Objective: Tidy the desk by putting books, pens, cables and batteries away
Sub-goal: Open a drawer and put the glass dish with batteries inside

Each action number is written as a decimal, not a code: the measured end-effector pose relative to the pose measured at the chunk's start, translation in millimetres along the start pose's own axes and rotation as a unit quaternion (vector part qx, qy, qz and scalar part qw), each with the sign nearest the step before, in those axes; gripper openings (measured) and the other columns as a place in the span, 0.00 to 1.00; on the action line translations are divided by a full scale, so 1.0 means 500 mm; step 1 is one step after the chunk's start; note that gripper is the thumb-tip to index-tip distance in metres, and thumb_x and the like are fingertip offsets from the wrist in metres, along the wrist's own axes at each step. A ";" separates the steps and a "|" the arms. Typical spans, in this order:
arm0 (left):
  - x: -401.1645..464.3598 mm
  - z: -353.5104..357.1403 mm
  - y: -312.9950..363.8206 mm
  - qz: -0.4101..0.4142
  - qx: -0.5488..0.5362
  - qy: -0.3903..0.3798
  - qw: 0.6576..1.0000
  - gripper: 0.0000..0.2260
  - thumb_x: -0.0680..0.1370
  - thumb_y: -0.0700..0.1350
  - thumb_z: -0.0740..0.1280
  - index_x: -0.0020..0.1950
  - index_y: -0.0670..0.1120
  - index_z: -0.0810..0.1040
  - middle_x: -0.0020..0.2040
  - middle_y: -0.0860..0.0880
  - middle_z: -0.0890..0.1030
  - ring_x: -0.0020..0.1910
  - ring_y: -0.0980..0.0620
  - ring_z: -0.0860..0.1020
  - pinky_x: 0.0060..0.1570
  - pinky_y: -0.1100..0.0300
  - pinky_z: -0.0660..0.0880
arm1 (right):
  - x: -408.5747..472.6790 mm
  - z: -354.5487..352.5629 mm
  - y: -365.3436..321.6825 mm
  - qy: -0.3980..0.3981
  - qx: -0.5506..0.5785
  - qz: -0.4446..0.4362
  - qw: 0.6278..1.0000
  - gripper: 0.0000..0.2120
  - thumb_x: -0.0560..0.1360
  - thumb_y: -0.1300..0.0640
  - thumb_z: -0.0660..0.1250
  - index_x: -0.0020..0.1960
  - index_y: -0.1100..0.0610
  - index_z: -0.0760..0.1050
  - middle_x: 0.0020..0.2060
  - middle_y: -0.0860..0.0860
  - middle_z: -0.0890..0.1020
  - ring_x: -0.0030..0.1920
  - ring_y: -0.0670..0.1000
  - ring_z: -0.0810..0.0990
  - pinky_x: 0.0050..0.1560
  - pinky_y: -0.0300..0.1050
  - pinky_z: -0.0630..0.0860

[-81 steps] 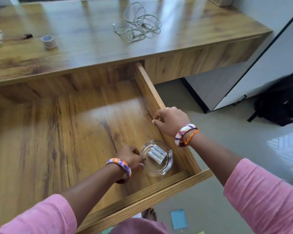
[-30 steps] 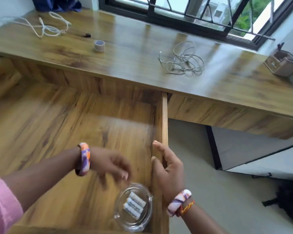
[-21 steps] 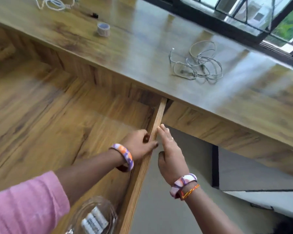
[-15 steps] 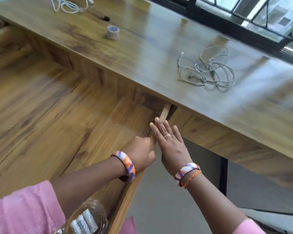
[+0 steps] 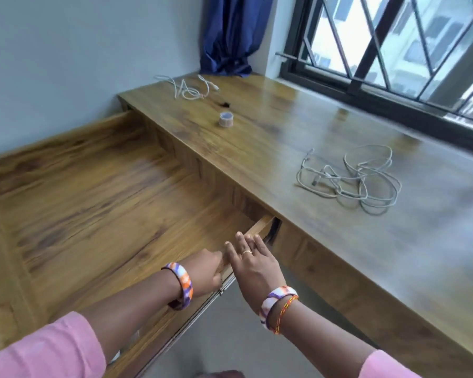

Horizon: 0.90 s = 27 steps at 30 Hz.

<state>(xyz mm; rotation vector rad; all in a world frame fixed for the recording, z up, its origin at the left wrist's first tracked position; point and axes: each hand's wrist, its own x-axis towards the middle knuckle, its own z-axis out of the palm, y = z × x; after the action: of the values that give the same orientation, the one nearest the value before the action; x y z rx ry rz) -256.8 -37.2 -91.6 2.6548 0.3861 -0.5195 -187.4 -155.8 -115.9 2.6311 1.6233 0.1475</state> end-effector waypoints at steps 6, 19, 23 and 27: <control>0.041 -0.046 -0.011 -0.003 0.030 -0.106 0.994 0.09 0.73 0.44 0.65 0.35 0.46 0.67 0.35 0.45 0.75 0.33 0.47 0.70 0.29 0.60 0.62 | 0.048 -0.033 0.054 -0.013 0.028 -0.108 0.994 0.11 0.49 0.56 0.75 0.30 0.51 0.79 0.26 0.51 0.80 0.26 0.51 0.79 0.31 0.37 0.75; 0.472 -0.463 -0.170 -0.028 -0.112 0.157 0.981 0.10 0.77 0.42 0.63 0.57 0.44 0.78 0.43 0.50 0.81 0.48 0.50 0.79 0.47 0.62 0.71 | 0.511 -0.068 0.310 0.098 0.193 -0.080 0.973 0.25 0.61 0.65 0.65 0.58 0.59 0.77 0.55 0.55 0.82 0.54 0.58 0.81 0.49 0.51 0.78; 0.647 -0.561 -0.223 -0.059 0.027 0.224 0.972 0.20 0.78 0.38 0.58 0.69 0.51 0.69 0.65 0.42 0.74 0.62 0.43 0.73 0.58 0.56 0.69 | 0.641 -0.047 0.334 0.060 0.185 -0.092 0.977 0.30 0.70 0.66 0.62 0.71 0.57 0.63 0.73 0.52 0.64 0.74 0.52 0.58 0.69 0.46 0.60; 0.757 -0.557 -0.221 -0.037 0.108 0.133 0.985 0.26 0.76 0.33 0.56 0.72 0.52 0.63 0.73 0.43 0.64 0.66 0.42 0.70 0.62 0.51 0.69 | 0.693 -0.031 0.338 0.076 0.158 -0.110 0.978 0.24 0.68 0.64 0.67 0.64 0.57 0.72 0.67 0.52 0.73 0.68 0.52 0.70 0.62 0.45 0.68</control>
<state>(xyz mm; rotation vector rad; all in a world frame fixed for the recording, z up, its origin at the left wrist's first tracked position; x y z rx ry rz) 126.8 252.9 -47.5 2.9390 0.5370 -0.2384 115.9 77.7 -65.8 2.6861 2.1393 0.0899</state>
